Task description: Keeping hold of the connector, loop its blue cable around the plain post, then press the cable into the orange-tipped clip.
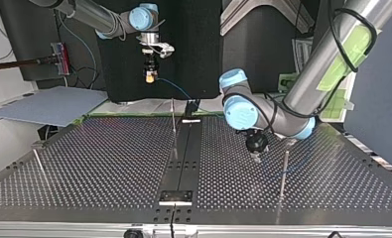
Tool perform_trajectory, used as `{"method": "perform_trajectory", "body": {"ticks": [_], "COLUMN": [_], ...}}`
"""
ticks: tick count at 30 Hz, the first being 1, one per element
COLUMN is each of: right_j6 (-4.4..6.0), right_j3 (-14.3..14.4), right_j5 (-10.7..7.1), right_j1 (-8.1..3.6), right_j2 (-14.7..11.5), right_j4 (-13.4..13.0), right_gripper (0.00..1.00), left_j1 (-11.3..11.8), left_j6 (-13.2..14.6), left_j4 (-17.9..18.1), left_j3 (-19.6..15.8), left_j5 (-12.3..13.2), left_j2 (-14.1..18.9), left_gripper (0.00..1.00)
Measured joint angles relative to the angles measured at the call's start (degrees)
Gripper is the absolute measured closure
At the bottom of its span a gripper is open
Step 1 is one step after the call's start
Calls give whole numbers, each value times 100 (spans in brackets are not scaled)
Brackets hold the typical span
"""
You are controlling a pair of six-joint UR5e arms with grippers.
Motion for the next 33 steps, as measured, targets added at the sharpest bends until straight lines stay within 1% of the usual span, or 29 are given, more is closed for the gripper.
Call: {"method": "perform_trajectory", "body": {"ticks": [7, 12, 21, 27, 33], "right_j6": [0, 0, 0, 0, 0], "right_j3": [0, 5, 7, 8, 9], "right_j5": [1, 1, 0, 0, 0], "right_j1": [0, 0, 0, 0, 1], "right_j2": [-1, -1, 1, 2, 3], "right_j4": [0, 0, 6, 15, 22], "right_gripper": [100, 100, 100, 100, 100], "left_j1": [66, 126, 128, 140, 171], "left_j6": [77, 87, 44, 4, -95], "left_j4": [-10, -19, -35, 3, 58], "left_j3": [-2, -2, -71, -194, -269], "left_j5": [-218, -288, -184, -148, -104], "left_j2": [-109, -113, -116, -118, -119], "left_gripper": [0, 0, 0, 0, 0]}}
